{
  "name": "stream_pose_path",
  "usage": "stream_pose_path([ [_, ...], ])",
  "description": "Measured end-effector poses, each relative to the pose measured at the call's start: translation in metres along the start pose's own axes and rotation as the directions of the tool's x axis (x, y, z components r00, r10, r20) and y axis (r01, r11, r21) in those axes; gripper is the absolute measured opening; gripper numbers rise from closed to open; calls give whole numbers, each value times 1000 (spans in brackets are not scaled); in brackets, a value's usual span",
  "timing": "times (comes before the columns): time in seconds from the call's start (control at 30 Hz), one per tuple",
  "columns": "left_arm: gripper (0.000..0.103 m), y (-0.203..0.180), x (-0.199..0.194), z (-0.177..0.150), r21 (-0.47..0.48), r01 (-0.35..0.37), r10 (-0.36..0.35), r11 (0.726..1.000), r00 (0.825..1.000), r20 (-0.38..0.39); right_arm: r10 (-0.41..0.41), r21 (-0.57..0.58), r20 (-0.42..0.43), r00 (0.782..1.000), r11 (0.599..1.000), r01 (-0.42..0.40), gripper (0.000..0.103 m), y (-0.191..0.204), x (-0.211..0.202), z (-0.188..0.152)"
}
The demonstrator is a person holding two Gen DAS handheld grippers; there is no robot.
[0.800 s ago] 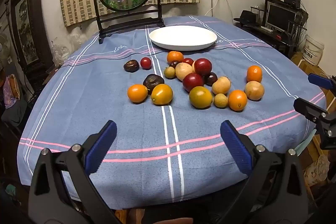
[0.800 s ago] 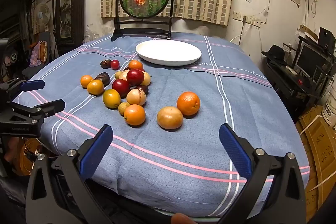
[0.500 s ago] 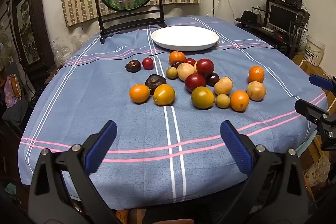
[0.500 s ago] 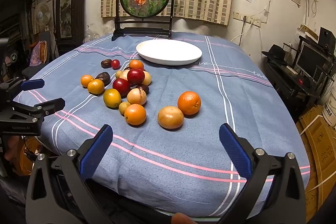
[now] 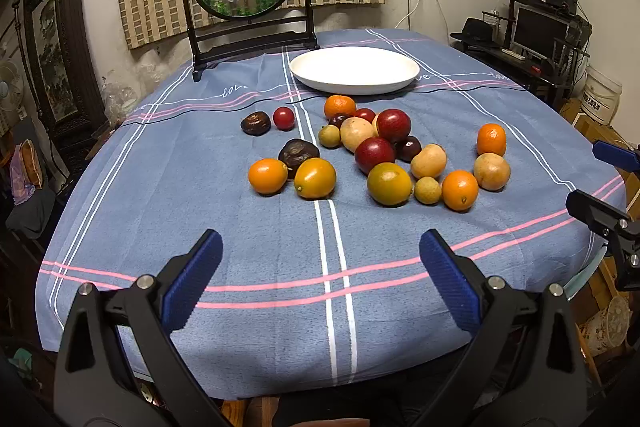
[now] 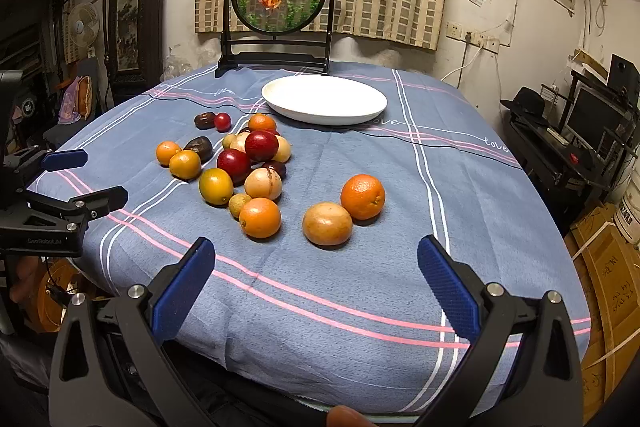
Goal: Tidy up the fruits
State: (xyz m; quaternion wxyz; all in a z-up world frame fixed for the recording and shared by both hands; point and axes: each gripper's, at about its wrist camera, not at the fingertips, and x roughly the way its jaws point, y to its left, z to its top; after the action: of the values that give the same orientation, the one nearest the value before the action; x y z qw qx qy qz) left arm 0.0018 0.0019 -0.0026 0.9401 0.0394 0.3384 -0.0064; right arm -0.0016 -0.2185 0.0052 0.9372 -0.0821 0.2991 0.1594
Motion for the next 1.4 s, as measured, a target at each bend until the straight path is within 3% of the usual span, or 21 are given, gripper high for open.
stream_pose_path([
  [1.4, 101, -1, 2, -3, 1, -4, 4, 1000, 1000, -19, 8, -40, 20, 1000, 999, -7, 102, 5, -7, 0],
])
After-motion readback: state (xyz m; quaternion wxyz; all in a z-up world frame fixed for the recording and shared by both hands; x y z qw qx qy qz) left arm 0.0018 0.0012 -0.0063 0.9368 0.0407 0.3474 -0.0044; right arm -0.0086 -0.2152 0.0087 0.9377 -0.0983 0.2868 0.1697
